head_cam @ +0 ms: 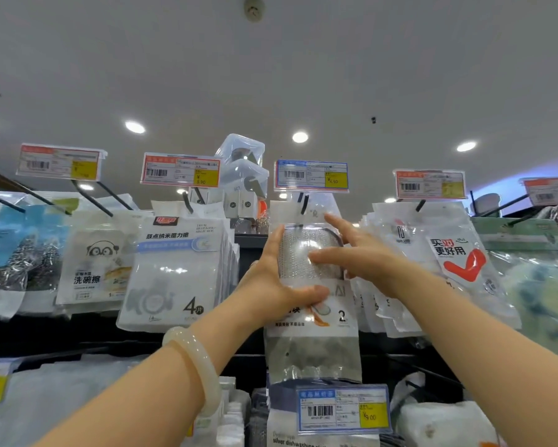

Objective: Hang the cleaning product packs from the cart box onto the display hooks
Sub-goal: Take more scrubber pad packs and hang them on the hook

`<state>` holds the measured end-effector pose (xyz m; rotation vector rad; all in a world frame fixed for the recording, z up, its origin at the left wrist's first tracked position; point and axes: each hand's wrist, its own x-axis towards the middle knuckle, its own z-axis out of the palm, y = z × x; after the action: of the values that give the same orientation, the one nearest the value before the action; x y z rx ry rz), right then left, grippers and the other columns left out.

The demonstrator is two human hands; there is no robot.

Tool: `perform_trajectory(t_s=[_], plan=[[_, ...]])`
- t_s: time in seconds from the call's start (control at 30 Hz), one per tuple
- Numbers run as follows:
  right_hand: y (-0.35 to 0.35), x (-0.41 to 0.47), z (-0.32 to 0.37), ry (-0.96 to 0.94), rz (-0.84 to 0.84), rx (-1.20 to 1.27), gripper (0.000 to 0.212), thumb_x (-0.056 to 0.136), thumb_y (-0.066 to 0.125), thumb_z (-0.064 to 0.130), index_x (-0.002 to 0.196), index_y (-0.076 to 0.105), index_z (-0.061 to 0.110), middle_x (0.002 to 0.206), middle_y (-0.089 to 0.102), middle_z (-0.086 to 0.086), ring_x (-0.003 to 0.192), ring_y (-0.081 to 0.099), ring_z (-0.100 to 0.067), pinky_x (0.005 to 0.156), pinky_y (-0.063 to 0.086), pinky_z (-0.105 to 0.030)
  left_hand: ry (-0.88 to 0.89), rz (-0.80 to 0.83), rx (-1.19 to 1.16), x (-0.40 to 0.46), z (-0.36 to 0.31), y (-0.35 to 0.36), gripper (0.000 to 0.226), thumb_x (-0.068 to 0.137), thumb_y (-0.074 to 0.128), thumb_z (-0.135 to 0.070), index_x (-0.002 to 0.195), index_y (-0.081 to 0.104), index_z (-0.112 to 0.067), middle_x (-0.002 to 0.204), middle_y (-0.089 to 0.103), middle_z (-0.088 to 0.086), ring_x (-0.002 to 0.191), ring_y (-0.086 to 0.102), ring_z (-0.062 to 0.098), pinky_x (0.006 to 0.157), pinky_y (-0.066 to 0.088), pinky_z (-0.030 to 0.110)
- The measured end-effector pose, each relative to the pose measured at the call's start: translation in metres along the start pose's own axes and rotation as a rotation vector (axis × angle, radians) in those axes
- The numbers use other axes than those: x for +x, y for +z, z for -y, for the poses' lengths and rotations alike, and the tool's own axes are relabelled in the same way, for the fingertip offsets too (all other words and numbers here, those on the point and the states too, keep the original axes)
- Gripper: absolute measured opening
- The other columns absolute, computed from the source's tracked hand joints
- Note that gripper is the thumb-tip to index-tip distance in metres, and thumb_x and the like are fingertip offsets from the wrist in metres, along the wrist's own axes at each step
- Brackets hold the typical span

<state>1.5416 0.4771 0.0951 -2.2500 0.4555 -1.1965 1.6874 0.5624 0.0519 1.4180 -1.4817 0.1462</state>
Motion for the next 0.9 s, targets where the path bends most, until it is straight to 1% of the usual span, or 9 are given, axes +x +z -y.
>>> perform_trajectory(t_s=[0.1, 0.2, 0.33, 0.47, 0.6, 0.67, 0.73, 0.8, 0.9], plan=[[0.013, 0.01, -0.004, 0.05, -0.014, -0.104, 0.085, 0.083, 0.068, 0.025, 0.15, 0.017, 0.034, 0.142, 0.039, -0.008, 0.114, 0.052, -0.023, 0.084, 0.049, -0.029, -0.029, -0.022, 0.194, 0.004, 0.007, 0.005, 0.121, 0.068, 0.079, -0.045, 0.144, -0.014, -0.05, 0.146, 0.037, 0.008, 0.13, 0.043, 0.026, 0.105, 0.041, 0.039], [0.035, 0.014, -0.009, 0.067, -0.044, -0.342, 0.087, 0.084, 0.064, 0.033, 0.151, 0.008, 0.032, 0.151, 0.017, -0.009, 0.134, 0.034, -0.032, 0.107, 0.039, -0.04, -0.098, -0.001, 0.339, 0.005, 0.016, 0.013, 0.121, 0.072, 0.077, -0.044, 0.14, -0.023, -0.052, 0.147, 0.029, 0.018, 0.125, 0.048, 0.031, 0.106, 0.04, 0.04], [0.05, 0.01, -0.02, 0.034, 0.001, -0.468, 0.086, 0.088, 0.059, 0.033, 0.151, 0.0, 0.034, 0.156, -0.008, -0.011, 0.143, 0.015, -0.035, 0.116, 0.025, -0.045, -0.201, 0.035, 0.368, 0.004, 0.032, 0.024, 0.118, 0.077, 0.075, -0.035, 0.137, -0.025, -0.054, 0.149, 0.018, 0.02, 0.115, 0.054, 0.029, 0.102, 0.043, 0.039], [0.043, 0.007, -0.029, 0.078, 0.038, -0.525, 0.083, 0.089, 0.058, 0.035, 0.151, 0.002, 0.034, 0.158, -0.018, -0.009, 0.146, 0.004, -0.034, 0.117, 0.021, -0.049, -0.235, 0.105, 0.376, -0.003, 0.036, 0.027, 0.111, 0.079, 0.074, -0.029, 0.145, -0.014, -0.048, 0.139, 0.029, 0.012, 0.112, 0.054, 0.023, 0.101, 0.046, 0.035], [0.04, -0.011, -0.026, 0.062, -0.046, -0.491, 0.065, 0.089, 0.057, 0.037, 0.145, 0.029, 0.022, 0.158, -0.004, -0.011, 0.145, 0.009, -0.033, 0.115, 0.025, -0.05, -0.189, 0.125, 0.432, -0.02, 0.016, 0.024, 0.101, 0.082, 0.071, -0.033, 0.15, -0.004, -0.038, 0.142, 0.025, 0.008, 0.121, 0.045, 0.02, 0.091, 0.034, 0.02], [0.047, -0.025, -0.019, -0.05, -0.134, -0.418, 0.058, 0.088, 0.059, 0.034, 0.14, 0.038, 0.02, 0.155, 0.011, -0.01, 0.142, 0.017, -0.03, 0.114, 0.027, -0.046, -0.142, 0.08, 0.47, -0.034, -0.001, 0.019, 0.097, 0.083, 0.07, -0.035, 0.15, -0.002, -0.039, 0.145, 0.023, 0.006, 0.123, 0.044, 0.021, 0.093, 0.035, 0.023], [0.059, -0.041, -0.004, -0.209, -0.172, -0.316, 0.051, 0.087, 0.061, 0.03, 0.134, 0.045, 0.02, 0.149, 0.023, -0.008, 0.139, 0.024, -0.027, 0.113, 0.028, -0.039, -0.076, 0.021, 0.511, -0.057, -0.017, 0.007, 0.096, 0.082, 0.069, -0.036, 0.15, 0.002, -0.038, 0.148, 0.02, 0.004, 0.132, 0.037, 0.023, 0.105, 0.033, 0.028], [0.076, -0.059, 0.015, -0.356, -0.16, -0.2, 0.046, 0.086, 0.062, 0.025, 0.13, 0.049, 0.018, 0.142, 0.034, -0.007, 0.134, 0.033, -0.025, 0.109, 0.031, -0.034, 0.007, -0.08, 0.583, -0.088, -0.031, -0.014, 0.092, 0.081, 0.07, -0.034, 0.151, 0.01, -0.032, 0.147, 0.024, 0.005, 0.134, 0.033, 0.021, 0.112, 0.03, 0.031], [0.112, -0.087, 0.043, -0.469, -0.061, -0.097, 0.051, 0.088, 0.061, 0.025, 0.135, 0.044, 0.016, 0.14, 0.036, -0.005, 0.129, 0.038, -0.017, 0.097, 0.027, -0.014, 0.024, -0.222, 0.757, -0.136, -0.035, -0.058, 0.085, 0.079, 0.071, -0.033, 0.148, 0.023, -0.023, 0.143, 0.034, 0.008, 0.132, 0.035, 0.023, 0.109, 0.029, 0.029]])
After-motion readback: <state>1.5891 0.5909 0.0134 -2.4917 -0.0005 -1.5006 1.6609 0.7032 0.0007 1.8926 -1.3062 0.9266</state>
